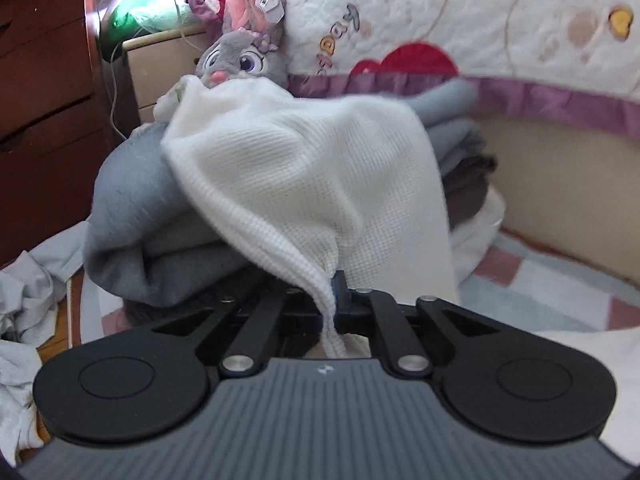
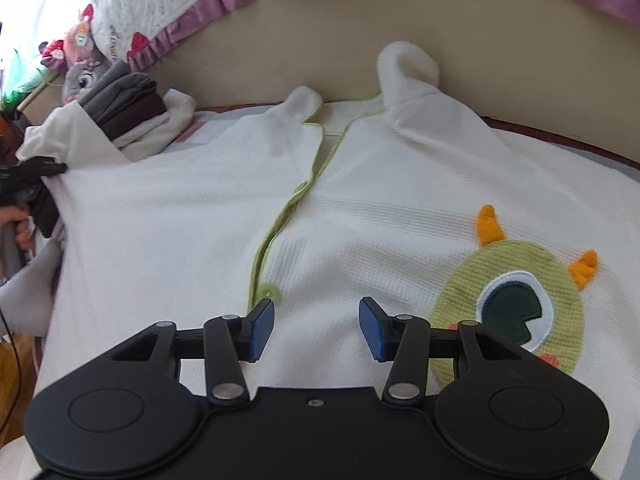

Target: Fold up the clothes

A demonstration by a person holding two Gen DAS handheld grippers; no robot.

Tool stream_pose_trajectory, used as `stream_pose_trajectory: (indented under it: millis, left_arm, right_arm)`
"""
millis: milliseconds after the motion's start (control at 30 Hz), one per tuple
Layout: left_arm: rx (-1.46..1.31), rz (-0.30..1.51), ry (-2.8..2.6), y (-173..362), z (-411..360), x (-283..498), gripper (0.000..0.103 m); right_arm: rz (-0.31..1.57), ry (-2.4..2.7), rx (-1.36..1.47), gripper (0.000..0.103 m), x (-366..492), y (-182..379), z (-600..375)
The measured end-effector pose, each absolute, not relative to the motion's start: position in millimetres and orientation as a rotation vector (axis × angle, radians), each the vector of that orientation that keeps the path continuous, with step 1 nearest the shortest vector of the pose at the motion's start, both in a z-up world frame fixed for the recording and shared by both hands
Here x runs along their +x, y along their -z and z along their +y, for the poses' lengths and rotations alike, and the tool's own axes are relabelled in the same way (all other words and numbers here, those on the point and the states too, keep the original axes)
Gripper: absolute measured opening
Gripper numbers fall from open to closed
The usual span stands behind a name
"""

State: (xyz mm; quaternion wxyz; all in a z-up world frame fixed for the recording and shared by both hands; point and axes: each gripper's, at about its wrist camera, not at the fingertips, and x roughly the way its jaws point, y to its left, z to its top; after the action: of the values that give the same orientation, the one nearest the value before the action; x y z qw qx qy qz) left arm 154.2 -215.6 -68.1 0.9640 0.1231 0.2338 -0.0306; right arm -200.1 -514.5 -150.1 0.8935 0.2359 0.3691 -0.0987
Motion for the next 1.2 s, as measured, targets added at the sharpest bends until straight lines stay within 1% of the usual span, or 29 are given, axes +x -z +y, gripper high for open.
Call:
stream_pose_trajectory:
  millis: [33,67,100,133,233,367,433,533,567,667,767,833,867,967,1033,1067,1133,1167,1200]
  left_arm:
    - [0.326,0.49,0.073,70,-228,150,0.026]
    - [0.379,0.524,0.102,70,-237,142,0.056]
    - [0.426,0.561,0.136,70,-245,134,0.065]
    - [0.441,0.578,0.164,69,-249,122,0.068]
    - [0.412,0.628,0.26,57,-247,73,0.068]
    - [0.27,0.698,0.419,42,-229,4,0.068]
    - [0.248,0.734,0.463,40,-235,-7,0.068]
    - [0.226,0.786,0.521,37,-248,-22,0.063]
    - [0.218,0.803,0.541,36,-252,-26,0.059]
    - [0.239,0.813,0.6,32,-266,-38,0.059]
    - [0.297,0.825,0.675,29,-275,-55,0.059]
    - [0.338,0.838,0.718,26,-280,-59,0.059]
    - [0.368,0.857,0.722,26,-283,-58,0.059]
    - [0.414,0.906,0.734,21,-281,-59,0.059]
    - [0.359,0.933,0.733,14,-275,-55,0.059]
    - [0.326,0.96,0.742,10,-273,-50,0.059]
    - [0.312,0.969,0.763,1,-272,-43,0.058]
    - [0.341,0.944,0.773,-2,-274,-42,0.056]
    - [0.379,0.911,0.782,-6,-276,-42,0.055]
  right_arm:
    - [0.763,0.204,0.491,0.053,-200,149,-515]
    - [0.76,0.206,0.492,0.053,-201,148,-515]
    - [0.758,0.207,0.493,0.053,-201,147,-515]
    - [0.752,0.206,0.498,0.053,-202,145,-516]
    - [0.731,0.211,0.562,0.053,-208,139,-521]
    - [0.673,0.209,0.722,0.055,-229,134,-524]
    - [0.644,0.197,0.783,0.055,-240,136,-524]
    - [0.608,0.206,0.822,0.055,-255,141,-523]
    - [0.597,0.221,0.823,0.055,-258,142,-524]
    - [0.565,0.288,0.798,0.055,-257,137,-524]
    - [0.573,0.357,0.807,0.056,-252,107,-511]
    - [0.616,0.342,0.754,0.055,-246,63,-489]
    - [0.677,0.343,0.706,0.055,-240,36,-476]
    - [0.955,0.335,0.703,0.056,-210,-27,-464]
    - [1.145,0.325,0.707,0.056,-189,-67,-458]
    - [1.182,0.324,0.724,0.056,-182,-84,-459]
    - [1.158,0.34,0.751,0.057,-176,-111,-462]
    - [1.133,0.337,0.743,0.061,-175,-119,-462]
    - [1.106,0.331,0.73,0.063,-177,-118,-460]
